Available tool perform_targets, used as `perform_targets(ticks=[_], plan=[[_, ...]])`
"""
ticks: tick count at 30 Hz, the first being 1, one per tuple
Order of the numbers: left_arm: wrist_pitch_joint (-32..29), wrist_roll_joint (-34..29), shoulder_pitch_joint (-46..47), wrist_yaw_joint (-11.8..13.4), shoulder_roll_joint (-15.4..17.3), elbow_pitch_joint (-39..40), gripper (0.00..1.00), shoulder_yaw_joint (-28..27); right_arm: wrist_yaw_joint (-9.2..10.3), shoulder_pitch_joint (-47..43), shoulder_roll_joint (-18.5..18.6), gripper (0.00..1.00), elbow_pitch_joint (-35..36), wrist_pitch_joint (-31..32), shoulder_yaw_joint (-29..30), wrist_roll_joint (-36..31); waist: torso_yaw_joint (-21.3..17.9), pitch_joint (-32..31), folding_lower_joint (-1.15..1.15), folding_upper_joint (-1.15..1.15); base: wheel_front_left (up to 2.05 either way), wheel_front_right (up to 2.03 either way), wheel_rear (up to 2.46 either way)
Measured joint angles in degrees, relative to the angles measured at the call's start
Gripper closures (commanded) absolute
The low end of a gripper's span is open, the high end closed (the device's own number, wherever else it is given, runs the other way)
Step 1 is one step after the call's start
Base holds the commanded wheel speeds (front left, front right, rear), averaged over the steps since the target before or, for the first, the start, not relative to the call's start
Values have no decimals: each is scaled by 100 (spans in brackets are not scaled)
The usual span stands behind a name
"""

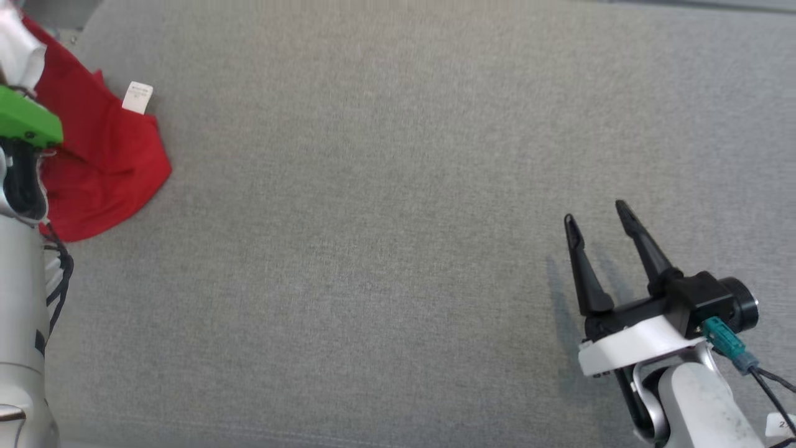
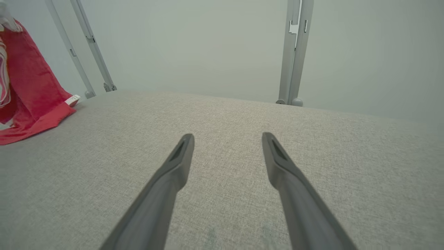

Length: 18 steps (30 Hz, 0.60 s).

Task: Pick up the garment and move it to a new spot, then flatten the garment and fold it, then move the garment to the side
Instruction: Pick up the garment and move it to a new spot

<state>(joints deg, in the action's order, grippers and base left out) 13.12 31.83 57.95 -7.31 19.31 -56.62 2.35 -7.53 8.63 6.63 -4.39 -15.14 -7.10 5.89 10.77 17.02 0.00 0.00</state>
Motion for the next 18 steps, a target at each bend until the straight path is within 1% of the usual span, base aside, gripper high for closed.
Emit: perform_targets(ticks=[4,9,14,18], plan=[[-96,96,-91,-1,-36,621,100,283,0,-162,-129,0,-47,1,-23,56,-110,-380,0,0,0,0,0],[-470,514,-165,0,-326,1325,100,319,0,-381,-244,0,-63,1,22,102,-323,-830,0,0,0,0,0],[-946,776,-263,16,-593,2076,100,388,0,-554,-315,0,-66,1,44,143,-700,-1150,0,0,0,0,0],[-1251,969,-355,157,-829,2683,100,424,0,-639,-342,0,-73,1,41,156,-1073,-1323,0,0,0,0,0]])
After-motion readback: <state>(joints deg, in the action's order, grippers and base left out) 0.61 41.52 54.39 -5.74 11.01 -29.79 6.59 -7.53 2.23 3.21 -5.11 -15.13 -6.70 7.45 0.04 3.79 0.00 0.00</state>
